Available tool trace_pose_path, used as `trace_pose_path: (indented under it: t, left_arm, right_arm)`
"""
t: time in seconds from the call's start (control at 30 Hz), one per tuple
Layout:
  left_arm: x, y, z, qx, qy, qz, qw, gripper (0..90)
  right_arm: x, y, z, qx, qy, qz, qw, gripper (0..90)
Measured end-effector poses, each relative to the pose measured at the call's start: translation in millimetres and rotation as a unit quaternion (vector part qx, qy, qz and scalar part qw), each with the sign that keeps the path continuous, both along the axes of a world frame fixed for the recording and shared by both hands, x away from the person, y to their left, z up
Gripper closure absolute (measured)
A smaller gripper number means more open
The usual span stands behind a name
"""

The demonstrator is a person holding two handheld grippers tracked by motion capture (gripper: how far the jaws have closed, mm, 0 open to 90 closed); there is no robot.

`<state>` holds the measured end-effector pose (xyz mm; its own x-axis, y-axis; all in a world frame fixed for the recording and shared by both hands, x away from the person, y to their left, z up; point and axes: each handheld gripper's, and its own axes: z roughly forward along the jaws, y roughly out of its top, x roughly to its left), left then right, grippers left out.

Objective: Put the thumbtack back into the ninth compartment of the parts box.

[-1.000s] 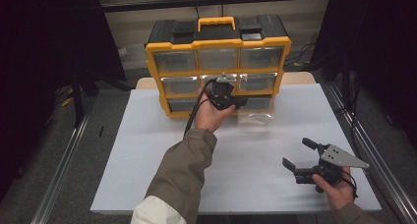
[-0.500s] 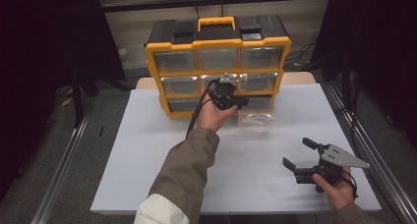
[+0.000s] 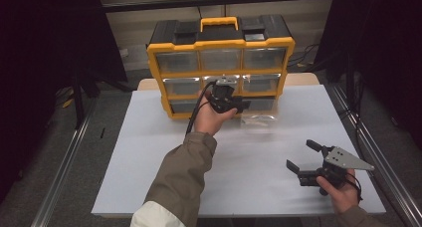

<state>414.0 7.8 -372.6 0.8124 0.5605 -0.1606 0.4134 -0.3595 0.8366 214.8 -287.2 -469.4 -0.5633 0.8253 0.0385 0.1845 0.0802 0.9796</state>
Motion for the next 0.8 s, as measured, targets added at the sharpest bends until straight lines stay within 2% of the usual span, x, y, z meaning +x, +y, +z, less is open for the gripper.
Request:
trace_pose_path:
  t: [0.13, 0.23, 0.57, 0.73, 0.8]
  left_arm:
    - [-2.7, 7.2, -2.5, -0.003, 0.001, 0.001, 1.0000, 57.4]
    - [-4.7, 12.7, -4.6, -0.015, 0.005, 0.003, 0.9999, 56.0]
    - [-11.1, 27.8, -11.9, -0.015, 0.006, 0.005, 0.9999, 49.6]
    - [-15.7, 32.5, -16.4, -0.028, 0.009, 0.007, 0.9995, 45.5]
    - [-17.3, 34.8, -18.3, -0.026, 0.007, 0.006, 0.9996, 44.4]
  right_arm:
    - [0.1, 0.1, -0.1, -0.001, 0.000, 0.001, 1.0000, 0.0]
    - [0.1, -0.1, -0.1, -0.001, 0.000, 0.000, 1.0000, 0.0]
    - [-0.1, 0.7, -0.1, 0.000, 0.002, -0.001, 1.0000, 0.0]
    - [-0.6, 0.3, 0.1, -0.003, 0.003, -0.002, 1.0000, 0.0]
    - [-0.3, 0.4, -0.1, -0.003, 0.002, -0.003, 1.0000, 0.0]
